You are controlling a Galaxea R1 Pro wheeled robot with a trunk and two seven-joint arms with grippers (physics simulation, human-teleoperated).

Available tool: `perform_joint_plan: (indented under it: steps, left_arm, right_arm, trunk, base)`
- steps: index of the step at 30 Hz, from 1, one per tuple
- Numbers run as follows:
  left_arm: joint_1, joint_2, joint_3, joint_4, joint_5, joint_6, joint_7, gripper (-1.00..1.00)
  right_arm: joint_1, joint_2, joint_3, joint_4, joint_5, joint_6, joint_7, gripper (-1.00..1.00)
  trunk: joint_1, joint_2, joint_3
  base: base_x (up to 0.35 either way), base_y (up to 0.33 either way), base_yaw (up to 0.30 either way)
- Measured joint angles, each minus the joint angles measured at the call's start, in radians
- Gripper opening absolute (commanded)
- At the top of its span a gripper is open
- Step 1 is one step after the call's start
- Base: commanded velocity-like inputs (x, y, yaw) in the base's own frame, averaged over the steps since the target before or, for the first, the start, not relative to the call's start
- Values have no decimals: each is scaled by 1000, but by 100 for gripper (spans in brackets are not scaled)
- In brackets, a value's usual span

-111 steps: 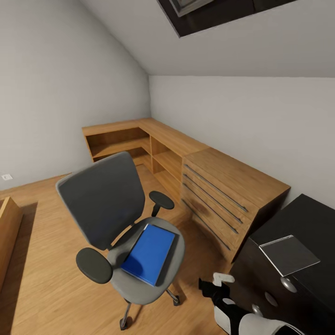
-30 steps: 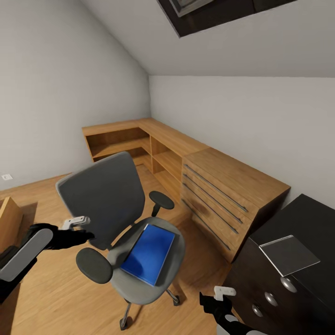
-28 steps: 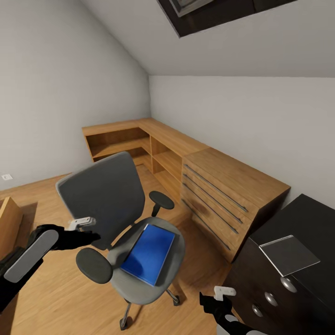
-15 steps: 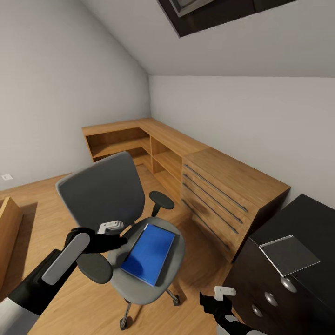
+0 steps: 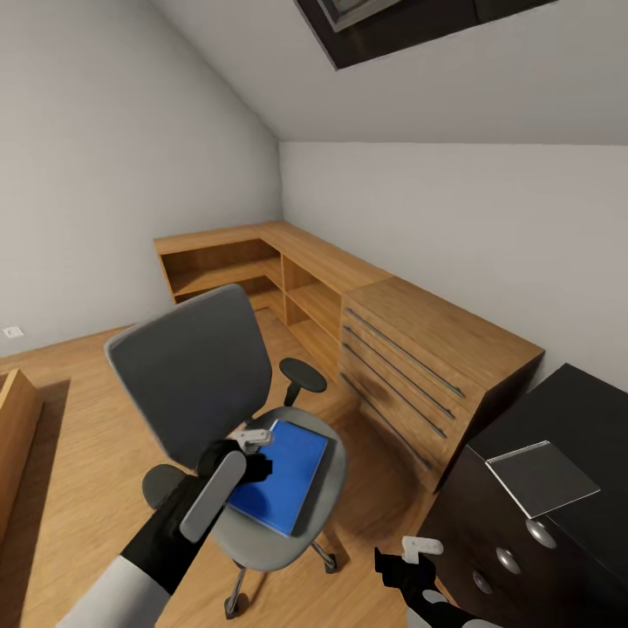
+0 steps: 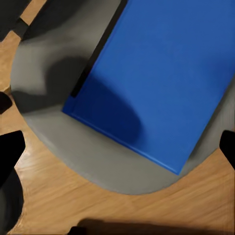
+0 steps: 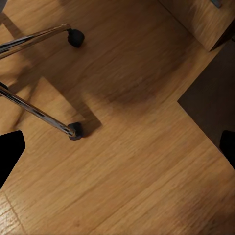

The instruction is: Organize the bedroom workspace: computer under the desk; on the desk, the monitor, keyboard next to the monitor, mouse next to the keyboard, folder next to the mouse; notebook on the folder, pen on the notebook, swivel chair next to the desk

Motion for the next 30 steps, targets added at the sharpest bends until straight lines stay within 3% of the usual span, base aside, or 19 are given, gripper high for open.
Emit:
perform_joint_plan:
  steps: [1, 2, 5, 7, 18, 24, 30]
  left_arm:
    - [0, -13, 0, 11, -22, -4, 0, 100]
    - [0, -43, 2, 33, -75, -20, 0, 100]
    - [-10, -69, 9, 54, -127, -35, 1, 100]
    - [-25, -75, 17, 69, -139, -38, 1, 100]
    - [-155, -82, 34, 198, -150, -42, 4, 100]
    - [-241, -82, 97, 276, -149, -39, 0, 100]
    - [-257, -83, 117, 274, -147, -44, -3, 100]
  right_arm:
    - [0, 0, 0, 0, 0, 0, 0, 100]
    - [0, 0, 0, 0, 0, 0, 0, 100]
    - [0, -1, -1, 0, 0, 0, 0, 100]
    - [0, -1, 0, 0, 0, 0, 0, 100]
    - [0, -2, -1, 0, 0, -1, 0, 100]
    - [0, -5, -2, 0, -2, -46, 3, 100]
    - [3, -25, -3, 1, -2, -96, 74, 100]
  trunk:
    - [0, 0, 0]
    - [0, 0, 0]
    - [0, 0, 0]
    - [0, 0, 0]
    - [0, 0, 0]
    - [0, 0, 0]
    - [0, 0, 0]
  base:
    - [0, 0, 0]
    - [0, 0, 0]
    - [0, 0, 0]
    - [0, 0, 0]
    - [0, 0, 0]
    - [0, 0, 0]
    - [0, 0, 0]
